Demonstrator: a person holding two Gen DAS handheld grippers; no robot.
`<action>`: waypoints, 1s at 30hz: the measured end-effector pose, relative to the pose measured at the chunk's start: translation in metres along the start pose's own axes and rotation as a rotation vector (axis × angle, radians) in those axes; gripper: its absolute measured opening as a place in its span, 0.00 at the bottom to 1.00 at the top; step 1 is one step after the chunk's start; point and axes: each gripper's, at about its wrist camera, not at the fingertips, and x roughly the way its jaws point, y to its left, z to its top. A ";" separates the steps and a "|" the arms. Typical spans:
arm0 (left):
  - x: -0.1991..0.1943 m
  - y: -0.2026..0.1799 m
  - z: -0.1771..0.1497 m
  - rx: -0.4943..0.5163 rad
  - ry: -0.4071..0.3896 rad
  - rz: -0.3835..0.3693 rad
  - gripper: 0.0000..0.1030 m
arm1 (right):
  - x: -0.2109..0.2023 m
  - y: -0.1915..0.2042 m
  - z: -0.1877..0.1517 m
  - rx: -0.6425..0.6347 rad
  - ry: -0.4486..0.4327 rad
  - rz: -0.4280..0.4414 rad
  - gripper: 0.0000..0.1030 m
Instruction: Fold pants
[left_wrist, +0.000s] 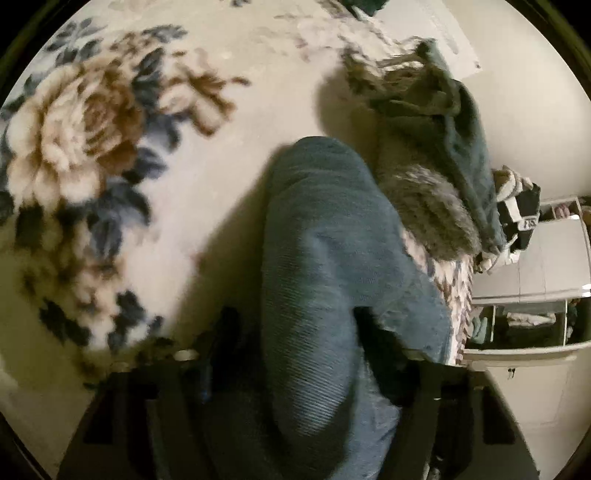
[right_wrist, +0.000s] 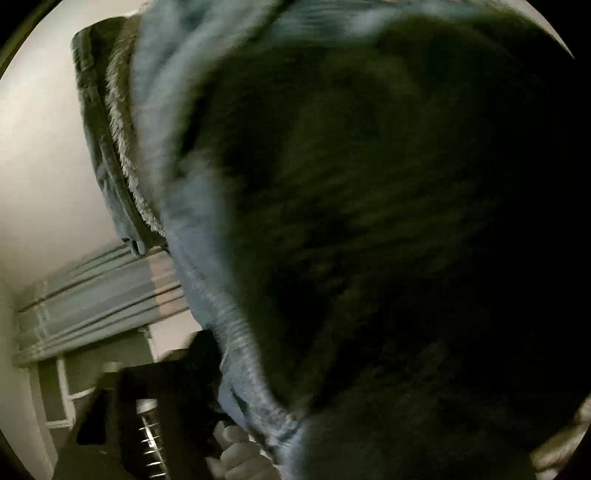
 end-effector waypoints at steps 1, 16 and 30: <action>0.000 -0.005 -0.002 0.011 -0.002 0.009 0.26 | -0.002 0.003 -0.001 -0.007 -0.002 -0.015 0.48; -0.087 -0.105 -0.022 0.128 -0.089 0.001 0.15 | -0.087 0.100 0.011 -0.196 -0.024 -0.023 0.27; -0.136 -0.290 0.033 0.290 -0.167 -0.167 0.15 | -0.189 0.266 0.021 -0.311 -0.194 0.119 0.27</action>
